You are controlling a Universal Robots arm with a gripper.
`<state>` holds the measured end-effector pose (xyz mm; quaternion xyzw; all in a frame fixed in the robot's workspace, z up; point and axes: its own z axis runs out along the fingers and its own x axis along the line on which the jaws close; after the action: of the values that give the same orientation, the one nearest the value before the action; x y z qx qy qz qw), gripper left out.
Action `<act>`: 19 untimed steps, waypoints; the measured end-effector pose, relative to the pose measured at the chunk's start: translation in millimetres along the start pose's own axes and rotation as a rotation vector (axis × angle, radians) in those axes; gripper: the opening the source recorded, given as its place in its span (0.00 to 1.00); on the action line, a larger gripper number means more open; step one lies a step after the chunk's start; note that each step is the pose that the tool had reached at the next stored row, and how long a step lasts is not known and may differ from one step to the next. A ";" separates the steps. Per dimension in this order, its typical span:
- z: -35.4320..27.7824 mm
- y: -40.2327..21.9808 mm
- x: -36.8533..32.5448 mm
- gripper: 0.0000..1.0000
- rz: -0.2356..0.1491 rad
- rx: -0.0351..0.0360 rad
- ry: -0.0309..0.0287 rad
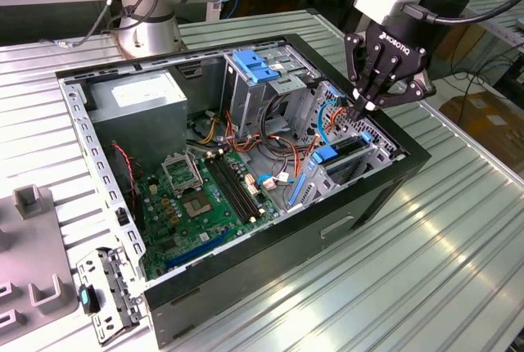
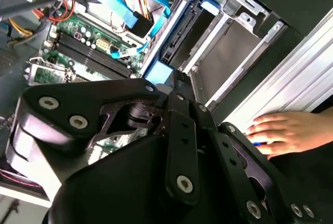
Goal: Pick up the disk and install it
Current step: 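Insert the first disk wire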
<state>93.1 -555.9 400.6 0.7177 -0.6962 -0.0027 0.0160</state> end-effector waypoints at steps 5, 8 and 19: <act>-0.6 -16.3 -0.2 0.11 -0.005 0.0002 0.0001; -1.0 -31.3 -1.6 0.11 -0.008 0.0002 0.0002; 5.2 -71.8 -14.5 0.11 -0.084 0.0020 0.0026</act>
<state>164.3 -539.3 393.3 0.7462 -0.6655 -0.0017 0.0161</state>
